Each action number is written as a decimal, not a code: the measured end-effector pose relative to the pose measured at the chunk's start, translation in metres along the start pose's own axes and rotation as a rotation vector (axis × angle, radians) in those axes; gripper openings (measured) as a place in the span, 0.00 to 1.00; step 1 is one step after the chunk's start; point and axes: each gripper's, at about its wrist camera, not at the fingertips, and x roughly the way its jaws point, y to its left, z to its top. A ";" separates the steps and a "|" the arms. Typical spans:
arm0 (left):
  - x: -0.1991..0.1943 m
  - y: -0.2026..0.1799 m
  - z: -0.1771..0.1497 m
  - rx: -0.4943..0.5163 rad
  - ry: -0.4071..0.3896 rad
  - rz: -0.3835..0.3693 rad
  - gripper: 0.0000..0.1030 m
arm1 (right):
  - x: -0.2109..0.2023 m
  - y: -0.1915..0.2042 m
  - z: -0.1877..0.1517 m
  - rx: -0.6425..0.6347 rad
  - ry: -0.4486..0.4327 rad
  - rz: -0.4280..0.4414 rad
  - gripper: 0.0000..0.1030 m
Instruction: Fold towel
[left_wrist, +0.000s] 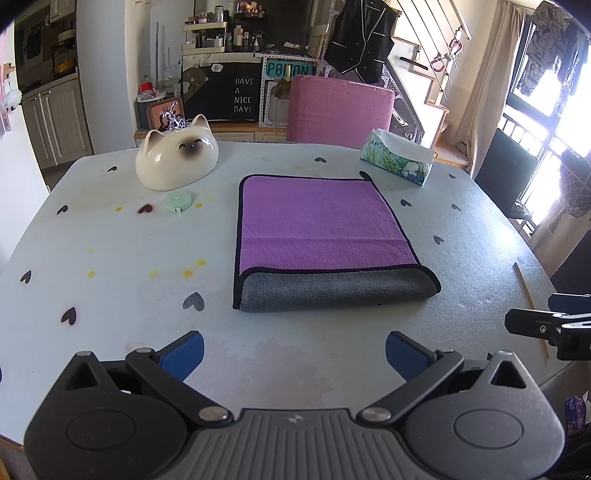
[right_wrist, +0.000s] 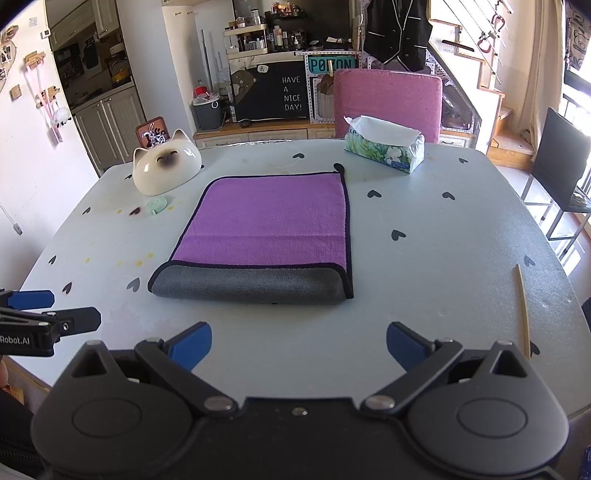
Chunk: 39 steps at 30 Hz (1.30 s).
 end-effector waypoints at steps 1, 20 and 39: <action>0.000 0.000 0.000 0.000 0.000 0.000 1.00 | 0.000 0.000 0.000 -0.001 0.000 -0.001 0.98; 0.003 -0.001 -0.002 0.003 -0.001 -0.001 1.00 | 0.001 0.000 0.000 -0.002 -0.001 -0.003 0.98; 0.018 0.001 0.045 0.064 -0.126 0.079 1.00 | 0.014 -0.011 0.032 -0.037 -0.121 -0.050 0.98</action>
